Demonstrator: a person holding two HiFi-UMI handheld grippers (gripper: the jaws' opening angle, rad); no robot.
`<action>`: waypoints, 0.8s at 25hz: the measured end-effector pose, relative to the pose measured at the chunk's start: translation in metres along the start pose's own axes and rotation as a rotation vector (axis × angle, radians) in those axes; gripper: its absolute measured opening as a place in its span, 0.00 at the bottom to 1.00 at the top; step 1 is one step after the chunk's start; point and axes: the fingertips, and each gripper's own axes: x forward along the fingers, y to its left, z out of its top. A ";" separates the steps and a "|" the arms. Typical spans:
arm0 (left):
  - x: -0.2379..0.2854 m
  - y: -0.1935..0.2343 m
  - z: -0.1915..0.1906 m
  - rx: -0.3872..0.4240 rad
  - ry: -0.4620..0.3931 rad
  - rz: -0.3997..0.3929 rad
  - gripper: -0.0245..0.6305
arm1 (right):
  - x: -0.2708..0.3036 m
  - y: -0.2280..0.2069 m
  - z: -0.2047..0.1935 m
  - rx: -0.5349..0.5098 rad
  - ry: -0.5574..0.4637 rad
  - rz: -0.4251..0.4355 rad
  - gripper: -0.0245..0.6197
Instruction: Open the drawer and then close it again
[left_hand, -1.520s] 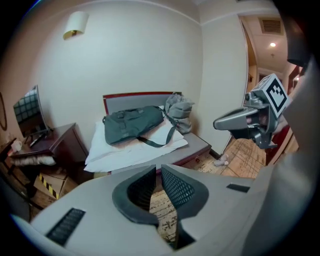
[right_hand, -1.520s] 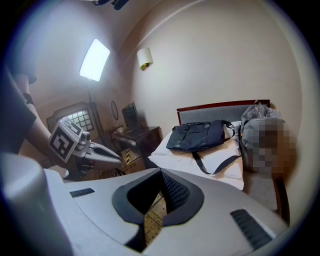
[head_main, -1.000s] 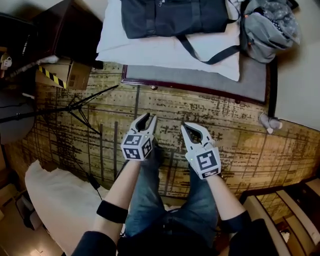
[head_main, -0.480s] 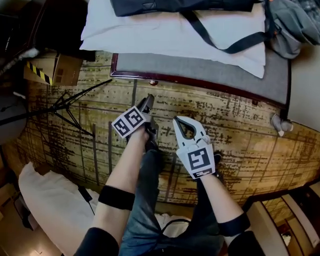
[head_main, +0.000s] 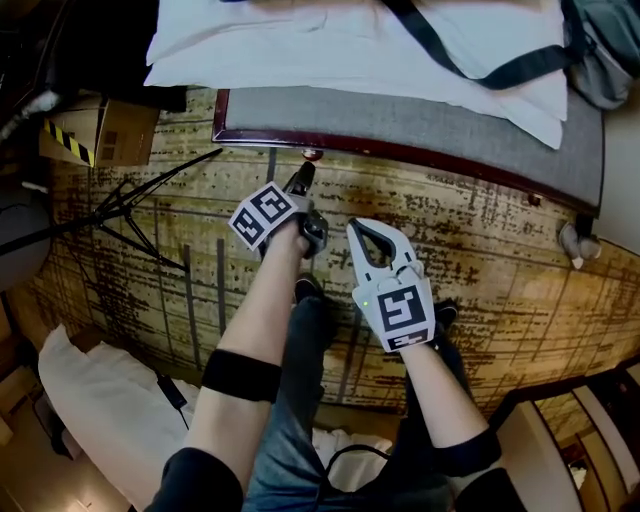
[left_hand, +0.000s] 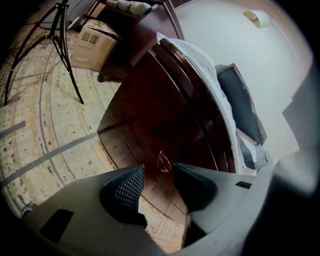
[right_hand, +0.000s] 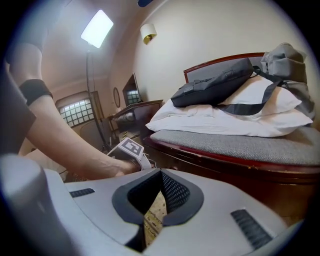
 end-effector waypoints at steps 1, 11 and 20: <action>0.003 0.001 0.001 -0.001 0.000 0.000 0.31 | 0.001 -0.001 -0.001 0.006 0.000 -0.004 0.05; 0.026 0.003 0.007 -0.016 -0.005 -0.014 0.30 | 0.014 -0.008 -0.012 0.048 0.011 -0.014 0.05; 0.031 0.001 0.007 -0.052 -0.049 -0.199 0.30 | 0.021 -0.019 -0.025 0.076 0.010 -0.018 0.05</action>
